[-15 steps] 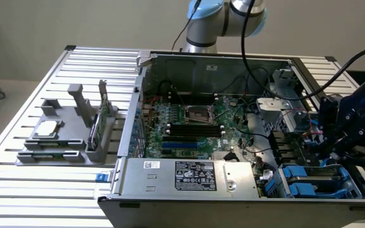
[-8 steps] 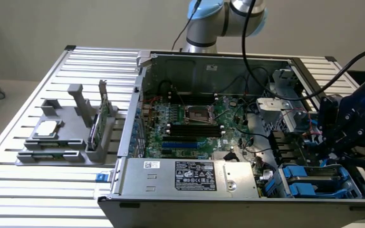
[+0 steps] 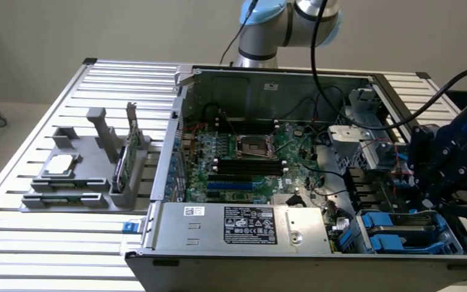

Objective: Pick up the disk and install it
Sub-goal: 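Insert the first disk wire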

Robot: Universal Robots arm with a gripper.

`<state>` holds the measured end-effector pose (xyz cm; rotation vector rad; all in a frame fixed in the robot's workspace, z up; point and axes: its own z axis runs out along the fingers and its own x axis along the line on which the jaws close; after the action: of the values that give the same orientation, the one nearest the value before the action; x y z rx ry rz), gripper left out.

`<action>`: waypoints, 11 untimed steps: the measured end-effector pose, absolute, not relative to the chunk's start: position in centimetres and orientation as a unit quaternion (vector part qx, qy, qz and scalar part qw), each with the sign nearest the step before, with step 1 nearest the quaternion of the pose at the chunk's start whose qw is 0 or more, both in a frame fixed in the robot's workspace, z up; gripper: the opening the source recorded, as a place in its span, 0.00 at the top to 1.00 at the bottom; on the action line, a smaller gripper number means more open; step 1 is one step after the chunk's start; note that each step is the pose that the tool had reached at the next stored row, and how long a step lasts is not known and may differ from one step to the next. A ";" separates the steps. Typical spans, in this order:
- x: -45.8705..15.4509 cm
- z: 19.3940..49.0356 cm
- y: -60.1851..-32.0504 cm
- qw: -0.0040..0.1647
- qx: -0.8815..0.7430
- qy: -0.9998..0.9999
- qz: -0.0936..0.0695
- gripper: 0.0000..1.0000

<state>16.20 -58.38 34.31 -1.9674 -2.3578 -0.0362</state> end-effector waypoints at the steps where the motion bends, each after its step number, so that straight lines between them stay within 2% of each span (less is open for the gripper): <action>1: 16.2 34.3 -58.4 0.032 -0.642 -0.766 -0.008 0.83; 7: 16.2 34.3 -58.4 0.017 -0.654 -0.756 0.011 0.83; 11: 16.2 34.3 -58.4 0.017 -0.663 -0.748 0.019 0.83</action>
<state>16.20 -58.41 34.32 -2.0615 -2.3253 0.0587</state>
